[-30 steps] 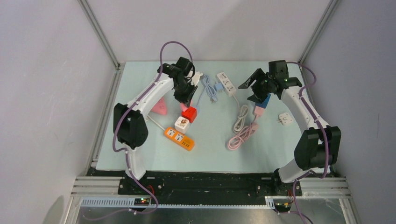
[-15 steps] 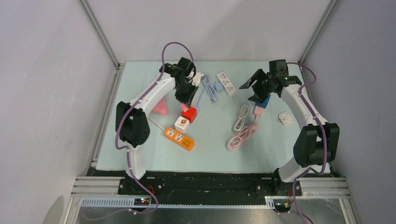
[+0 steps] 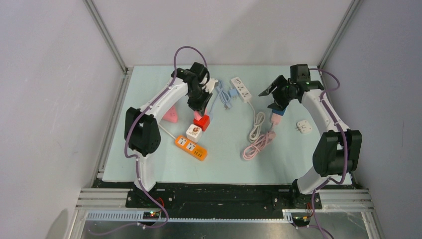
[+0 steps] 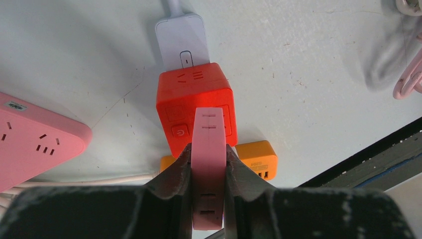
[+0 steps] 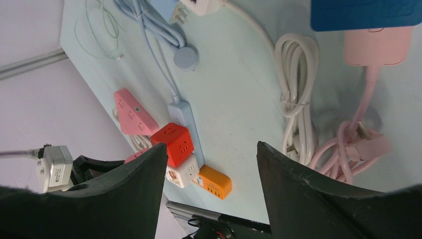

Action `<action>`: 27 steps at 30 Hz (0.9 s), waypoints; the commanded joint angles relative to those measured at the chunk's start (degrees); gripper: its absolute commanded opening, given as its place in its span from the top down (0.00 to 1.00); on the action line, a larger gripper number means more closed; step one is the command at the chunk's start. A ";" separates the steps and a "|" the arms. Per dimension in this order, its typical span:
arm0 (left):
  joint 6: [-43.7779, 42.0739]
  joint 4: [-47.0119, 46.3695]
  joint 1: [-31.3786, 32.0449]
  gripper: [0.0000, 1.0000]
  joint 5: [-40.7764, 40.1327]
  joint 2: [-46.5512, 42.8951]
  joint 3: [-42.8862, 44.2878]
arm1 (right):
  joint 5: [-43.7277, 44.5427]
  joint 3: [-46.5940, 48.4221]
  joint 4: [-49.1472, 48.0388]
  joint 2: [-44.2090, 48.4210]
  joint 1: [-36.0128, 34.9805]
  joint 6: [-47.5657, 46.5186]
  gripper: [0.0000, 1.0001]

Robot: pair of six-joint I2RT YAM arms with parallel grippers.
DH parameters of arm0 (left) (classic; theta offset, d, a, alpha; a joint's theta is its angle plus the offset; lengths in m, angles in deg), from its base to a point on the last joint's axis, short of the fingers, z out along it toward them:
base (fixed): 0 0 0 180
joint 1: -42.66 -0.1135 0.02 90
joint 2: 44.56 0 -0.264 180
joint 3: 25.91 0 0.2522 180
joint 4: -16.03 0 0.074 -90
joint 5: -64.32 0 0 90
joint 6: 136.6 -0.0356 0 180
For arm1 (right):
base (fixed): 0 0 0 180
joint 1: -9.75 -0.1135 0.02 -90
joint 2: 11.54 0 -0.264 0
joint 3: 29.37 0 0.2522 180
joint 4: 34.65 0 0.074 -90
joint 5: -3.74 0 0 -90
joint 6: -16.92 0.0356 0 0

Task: Insert the plug
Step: Insert the plug into the socket.

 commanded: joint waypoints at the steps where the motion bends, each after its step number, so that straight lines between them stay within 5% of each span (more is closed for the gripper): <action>1: 1.08 -1.31 -0.30 1.00 0.14 -0.16 -0.93 | 1.02 1.78 0.58 2.27 1.27 -1.28 0.30; 27: 5.15 -9.28 2.33 1.00 -9.87 -5.24 -13.48 | 0.72 -0.46 1.06 3.19 2.55 -1.31 0.30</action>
